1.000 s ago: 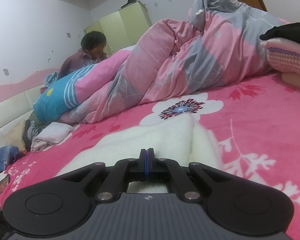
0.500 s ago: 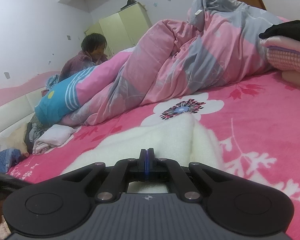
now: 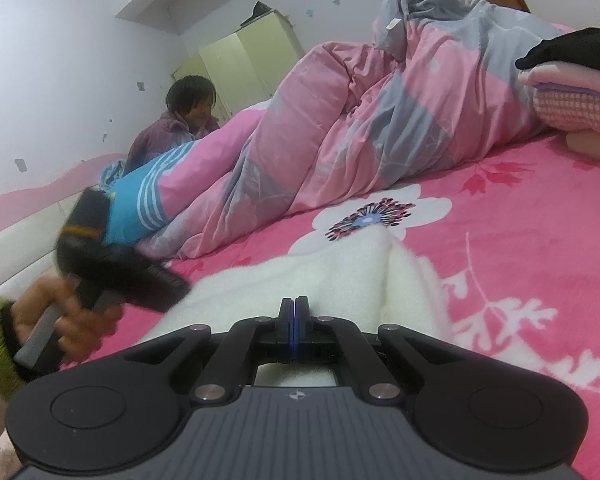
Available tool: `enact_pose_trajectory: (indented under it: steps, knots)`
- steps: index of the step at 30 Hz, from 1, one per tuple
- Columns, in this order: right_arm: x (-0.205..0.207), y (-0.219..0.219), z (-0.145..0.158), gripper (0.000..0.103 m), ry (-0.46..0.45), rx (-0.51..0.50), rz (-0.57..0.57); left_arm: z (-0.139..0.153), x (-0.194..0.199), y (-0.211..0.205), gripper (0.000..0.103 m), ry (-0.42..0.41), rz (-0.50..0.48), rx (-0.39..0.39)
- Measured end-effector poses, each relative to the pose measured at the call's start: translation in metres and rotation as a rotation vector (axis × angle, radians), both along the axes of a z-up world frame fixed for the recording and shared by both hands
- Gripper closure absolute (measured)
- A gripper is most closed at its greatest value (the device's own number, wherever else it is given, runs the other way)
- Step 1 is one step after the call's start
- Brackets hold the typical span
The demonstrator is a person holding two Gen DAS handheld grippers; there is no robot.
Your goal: Fold clothes
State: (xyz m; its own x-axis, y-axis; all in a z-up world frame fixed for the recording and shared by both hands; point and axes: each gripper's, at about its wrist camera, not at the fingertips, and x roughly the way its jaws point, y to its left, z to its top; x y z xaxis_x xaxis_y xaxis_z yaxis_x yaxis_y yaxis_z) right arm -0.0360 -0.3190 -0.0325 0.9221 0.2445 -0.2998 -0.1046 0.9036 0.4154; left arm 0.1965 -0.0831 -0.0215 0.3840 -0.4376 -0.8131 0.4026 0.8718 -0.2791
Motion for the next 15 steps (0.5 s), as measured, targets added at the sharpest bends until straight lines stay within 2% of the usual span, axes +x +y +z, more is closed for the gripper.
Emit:
enact_pose_trajectory:
  steps: [3,7,9,15]
  knots:
    - [0.000,0.000,-0.001,0.103,-0.002,0.005,-0.003,0.000,0.012,-0.001,0.103,-0.032,0.034,0.007]
    - [-0.001,0.000,-0.001,0.103,-0.004,0.004,-0.001,0.005,0.032,0.017,0.103,-0.088,0.168,-0.027]
    - [-0.001,0.000,-0.001,0.103,-0.005,0.004,-0.002,0.009,0.037,0.030,0.102,-0.079,0.223,-0.061]
    - [-0.001,-0.001,-0.002,0.103,-0.007,0.014,-0.001,0.022,0.004,0.053,0.102,-0.095,0.196,-0.071]
